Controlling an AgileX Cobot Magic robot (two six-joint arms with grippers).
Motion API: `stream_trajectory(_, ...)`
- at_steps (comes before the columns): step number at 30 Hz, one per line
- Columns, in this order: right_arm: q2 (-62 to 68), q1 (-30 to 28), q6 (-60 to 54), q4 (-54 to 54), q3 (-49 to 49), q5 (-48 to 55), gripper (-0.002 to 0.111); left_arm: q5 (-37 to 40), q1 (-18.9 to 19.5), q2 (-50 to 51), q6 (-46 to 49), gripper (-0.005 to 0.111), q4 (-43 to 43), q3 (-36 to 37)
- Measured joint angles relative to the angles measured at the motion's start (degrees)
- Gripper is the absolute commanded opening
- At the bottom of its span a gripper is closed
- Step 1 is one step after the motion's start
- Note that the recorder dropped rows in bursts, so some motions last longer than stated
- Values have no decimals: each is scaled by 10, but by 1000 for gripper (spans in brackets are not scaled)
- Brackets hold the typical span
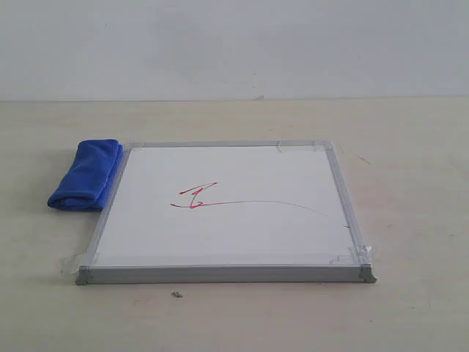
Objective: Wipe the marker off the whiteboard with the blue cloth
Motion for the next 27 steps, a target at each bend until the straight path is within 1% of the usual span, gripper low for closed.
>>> stream_trajectory(7,0,0,0,0,0,0,0,0,0,0,0,5,0,0)
stream_trajectory(10,0,0,0,0,0,-15,0,0,0,0,0,5,0,0)
stream_trajectory(14,0,0,0,4,0,-64,0,0,0,0,0,5,0,0)
stream_trajectory(18,0,0,15,33,0,-158,0,0,0,0,0,5,0,0)
stream_trajectory(21,0,0,17,39,0,-206,0,0,0,0,0,5,0,0)
stream_trajectory(23,0,0,17,43,-5,-211,0,0,0,0,0,5,0,0)
stream_trajectory(27,0,0,-22,43,-27,-218,0,0,0,0,0,5,0,0)
